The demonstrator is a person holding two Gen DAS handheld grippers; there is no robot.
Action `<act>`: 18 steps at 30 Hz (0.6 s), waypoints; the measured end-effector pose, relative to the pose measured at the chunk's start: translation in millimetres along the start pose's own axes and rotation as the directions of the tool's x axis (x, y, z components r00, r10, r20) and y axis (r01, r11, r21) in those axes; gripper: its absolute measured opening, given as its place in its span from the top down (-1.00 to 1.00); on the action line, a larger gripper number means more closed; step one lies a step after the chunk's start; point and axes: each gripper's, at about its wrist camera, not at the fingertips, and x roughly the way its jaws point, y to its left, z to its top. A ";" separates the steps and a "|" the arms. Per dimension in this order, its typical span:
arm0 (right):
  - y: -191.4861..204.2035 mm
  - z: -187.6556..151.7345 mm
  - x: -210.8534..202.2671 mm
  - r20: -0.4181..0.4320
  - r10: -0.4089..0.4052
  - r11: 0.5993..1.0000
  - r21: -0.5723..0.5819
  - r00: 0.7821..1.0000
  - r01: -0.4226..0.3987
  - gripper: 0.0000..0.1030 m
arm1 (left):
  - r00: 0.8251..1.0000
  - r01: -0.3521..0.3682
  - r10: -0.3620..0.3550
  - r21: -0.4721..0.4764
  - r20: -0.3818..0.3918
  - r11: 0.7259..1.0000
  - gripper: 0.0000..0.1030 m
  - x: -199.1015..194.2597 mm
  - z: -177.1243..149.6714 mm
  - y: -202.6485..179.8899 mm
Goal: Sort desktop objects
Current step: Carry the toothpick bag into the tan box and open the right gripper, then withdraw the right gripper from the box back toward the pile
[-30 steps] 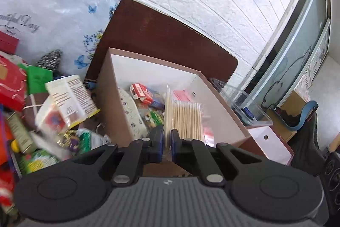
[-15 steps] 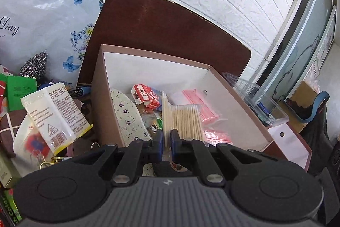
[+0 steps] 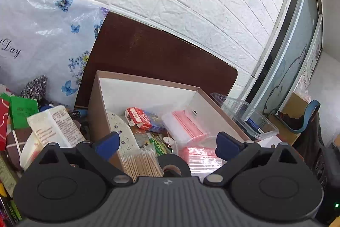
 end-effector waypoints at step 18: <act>7.5 3.4 -52.6 0.063 -0.033 0.999 0.018 0.997 0.032 -0.91 | 1.000 0.006 -0.006 -0.015 0.019 1.000 -0.95 -51.6 -23.2 1.1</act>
